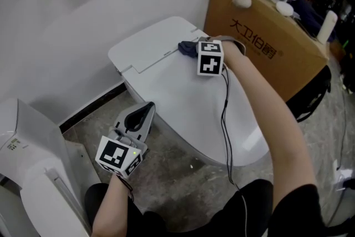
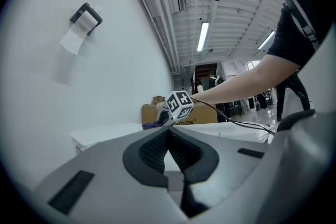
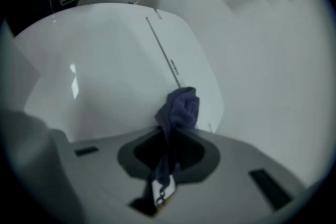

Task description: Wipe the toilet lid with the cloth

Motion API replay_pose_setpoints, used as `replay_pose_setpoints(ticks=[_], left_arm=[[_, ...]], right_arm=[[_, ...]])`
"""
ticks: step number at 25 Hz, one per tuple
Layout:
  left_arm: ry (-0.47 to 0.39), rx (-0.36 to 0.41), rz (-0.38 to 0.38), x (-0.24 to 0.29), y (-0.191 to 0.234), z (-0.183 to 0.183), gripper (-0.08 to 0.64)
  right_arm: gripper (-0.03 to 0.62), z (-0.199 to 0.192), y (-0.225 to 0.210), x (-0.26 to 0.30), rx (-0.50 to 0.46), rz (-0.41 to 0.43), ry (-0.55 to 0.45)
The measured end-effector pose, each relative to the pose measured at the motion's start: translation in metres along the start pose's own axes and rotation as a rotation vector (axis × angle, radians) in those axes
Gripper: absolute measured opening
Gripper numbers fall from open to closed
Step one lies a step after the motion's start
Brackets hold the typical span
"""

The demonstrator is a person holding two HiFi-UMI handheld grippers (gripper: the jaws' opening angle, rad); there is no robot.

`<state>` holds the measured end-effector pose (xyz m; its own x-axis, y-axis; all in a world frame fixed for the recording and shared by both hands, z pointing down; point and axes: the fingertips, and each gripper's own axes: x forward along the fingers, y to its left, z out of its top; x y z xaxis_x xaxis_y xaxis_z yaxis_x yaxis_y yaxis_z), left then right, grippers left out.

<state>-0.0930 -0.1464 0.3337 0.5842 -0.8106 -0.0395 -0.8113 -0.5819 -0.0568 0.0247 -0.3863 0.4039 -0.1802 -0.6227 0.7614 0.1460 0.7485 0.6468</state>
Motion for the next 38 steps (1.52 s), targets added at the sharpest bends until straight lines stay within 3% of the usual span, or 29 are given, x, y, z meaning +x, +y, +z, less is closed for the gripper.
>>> replay_pose_setpoints(ticks=[38], left_arm=[[0.057, -0.02, -0.043, 0.014, -0.003, -0.025, 0.006]], right_arm=[[0.066, 0.027, 0.116, -0.094, -0.043, 0.001, -0.013]])
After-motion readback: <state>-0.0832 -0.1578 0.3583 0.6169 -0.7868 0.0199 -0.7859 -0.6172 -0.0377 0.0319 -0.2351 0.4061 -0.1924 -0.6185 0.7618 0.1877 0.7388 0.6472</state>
